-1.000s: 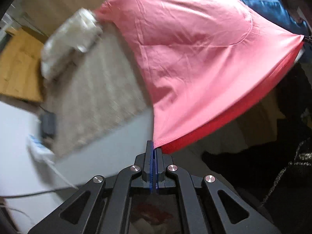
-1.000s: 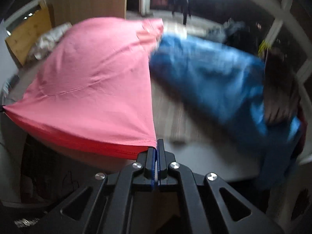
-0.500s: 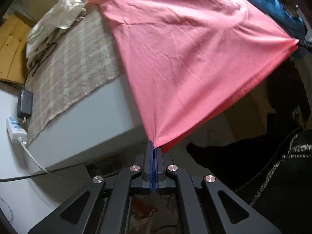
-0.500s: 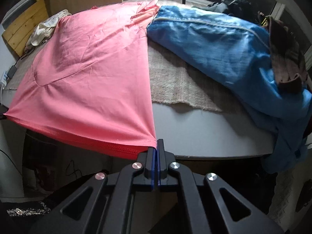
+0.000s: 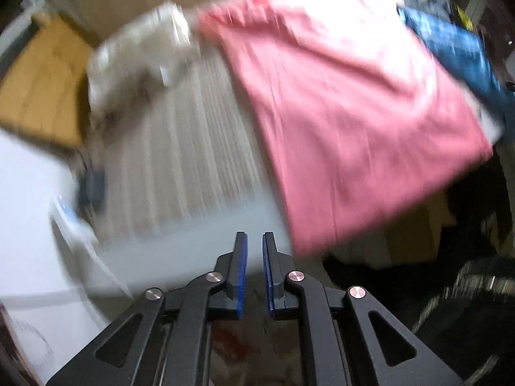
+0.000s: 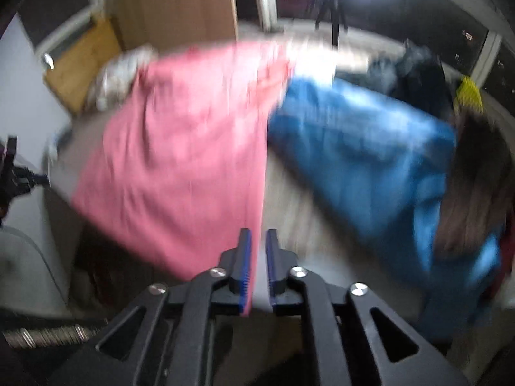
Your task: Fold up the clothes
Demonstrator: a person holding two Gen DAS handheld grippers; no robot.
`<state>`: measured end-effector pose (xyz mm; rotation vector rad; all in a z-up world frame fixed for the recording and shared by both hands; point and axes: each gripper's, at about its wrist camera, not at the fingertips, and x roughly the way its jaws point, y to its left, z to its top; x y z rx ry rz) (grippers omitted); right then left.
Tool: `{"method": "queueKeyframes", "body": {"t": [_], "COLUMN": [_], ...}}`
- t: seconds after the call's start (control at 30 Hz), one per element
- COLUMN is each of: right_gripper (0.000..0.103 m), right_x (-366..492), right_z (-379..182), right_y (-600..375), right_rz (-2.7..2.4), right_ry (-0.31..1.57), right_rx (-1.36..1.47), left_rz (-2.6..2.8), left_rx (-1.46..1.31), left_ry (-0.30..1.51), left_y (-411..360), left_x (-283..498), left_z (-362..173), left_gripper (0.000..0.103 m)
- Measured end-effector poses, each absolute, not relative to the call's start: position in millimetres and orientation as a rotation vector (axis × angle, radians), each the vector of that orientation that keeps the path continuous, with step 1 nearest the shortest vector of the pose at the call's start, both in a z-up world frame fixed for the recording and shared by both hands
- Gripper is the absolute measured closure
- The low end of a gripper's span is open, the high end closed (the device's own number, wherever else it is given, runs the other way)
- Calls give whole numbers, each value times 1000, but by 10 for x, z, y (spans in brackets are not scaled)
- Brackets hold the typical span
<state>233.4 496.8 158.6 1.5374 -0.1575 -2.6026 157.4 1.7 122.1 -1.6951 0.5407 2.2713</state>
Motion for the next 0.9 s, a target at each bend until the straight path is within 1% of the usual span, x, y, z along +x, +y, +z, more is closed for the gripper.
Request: {"method": "queueKeyframes", "body": {"t": [0.03,0.07,0.1,0.17,0.3,0.43,0.5,0.63,0.73,0.77,0.83,0.9], "right_gripper": [73,67,65,65,65,65,65,64,64,62,59,59], "right_x": [2084,1797,1506,925,-87,-714,-973,-1305,-1513,-1571,-1669,-1767], "right_z": [1644,1656,1635,1580,1271,1003,892,727,630,613,570,507], "right_y": [5015,5060,5082,5130,5179,5261,5313,5406,5440,5440,5426,5396], "right_rz": [-2617,-2629,-2637,-2652,-2684,-2705,-2710,-2691,-2666,-2654,-2620,-2603], "right_ry": [-184,-199,-214,-247,-275,-258,-248,-230,-213,-220,-235,-216], "right_rx": [1495,1465,1448,1422,1494,1576,1599,1615,1624,1617,1604,1611], "left_rz": [2297,2322,2344,2386,2407,2383,2345,2276,2213,2194,2191,2184], "left_rx": [-1646,-1584,-1551,-1487,-1452,-1443,-1466,-1487,-1484,-1487,-1502,-1543], "left_ry": [549,566,565,561,539,619,604,614,678,705,765,762], "left_y": [85,159,236,378,472,661,680,823,999,1054,1129,1139], "left_x": [1338,1076,791,240,-557,-1330,-1671,-2066,-2258,-2298,-2384,-2460], "left_z": [1334,1412,1436,1471,1266,994,858,629,455,399,278,168], "left_gripper": [84,80,80,80,80,78,79,77,68,64,64,65]}}
